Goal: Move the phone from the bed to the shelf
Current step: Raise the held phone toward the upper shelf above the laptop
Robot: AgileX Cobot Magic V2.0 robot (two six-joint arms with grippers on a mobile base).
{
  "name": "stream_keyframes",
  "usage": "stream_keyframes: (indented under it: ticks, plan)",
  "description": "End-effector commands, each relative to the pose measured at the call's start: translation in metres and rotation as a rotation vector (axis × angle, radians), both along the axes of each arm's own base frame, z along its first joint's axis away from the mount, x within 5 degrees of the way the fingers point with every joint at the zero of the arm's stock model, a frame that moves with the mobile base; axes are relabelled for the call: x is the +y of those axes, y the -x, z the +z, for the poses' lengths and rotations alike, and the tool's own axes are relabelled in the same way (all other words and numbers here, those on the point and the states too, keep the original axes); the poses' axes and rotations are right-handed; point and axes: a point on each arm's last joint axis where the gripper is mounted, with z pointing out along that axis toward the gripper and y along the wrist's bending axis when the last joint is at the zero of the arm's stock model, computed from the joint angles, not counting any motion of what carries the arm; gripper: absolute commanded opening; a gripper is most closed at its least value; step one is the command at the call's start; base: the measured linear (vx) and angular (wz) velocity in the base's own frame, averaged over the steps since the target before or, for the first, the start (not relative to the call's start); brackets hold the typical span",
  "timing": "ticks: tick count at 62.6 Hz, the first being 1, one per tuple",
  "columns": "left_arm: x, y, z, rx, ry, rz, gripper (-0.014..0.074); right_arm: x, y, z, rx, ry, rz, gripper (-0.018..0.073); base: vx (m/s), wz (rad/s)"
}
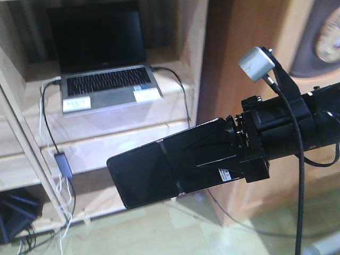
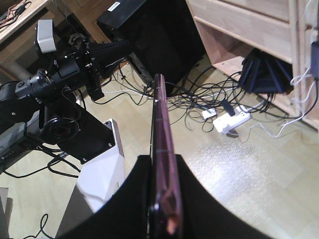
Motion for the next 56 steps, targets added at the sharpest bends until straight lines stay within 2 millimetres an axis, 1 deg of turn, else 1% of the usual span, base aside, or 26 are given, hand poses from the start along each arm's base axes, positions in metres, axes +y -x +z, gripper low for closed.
stream_keyframes:
  ticks: [1, 30, 56]
  plan:
    - [0.0002, -0.0002, 0.0044, -0.071, 0.005, 0.003, 0.0001, 0.0018, 0.0118, 0.0202, -0.003, -0.093, 0.053, -0.0002, 0.41, 0.17]
    - [0.0002, -0.0002, 0.0044, -0.071, 0.005, 0.003, 0.0001, 0.0018, 0.0118, 0.0202, -0.003, -0.093, 0.053, -0.0002, 0.36, 0.22]
    - [0.0002, -0.0002, 0.0044, -0.071, 0.005, 0.003, 0.0001, 0.0018, 0.0118, 0.0202, -0.003, -0.093, 0.053, -0.0002, 0.26, 0.28]
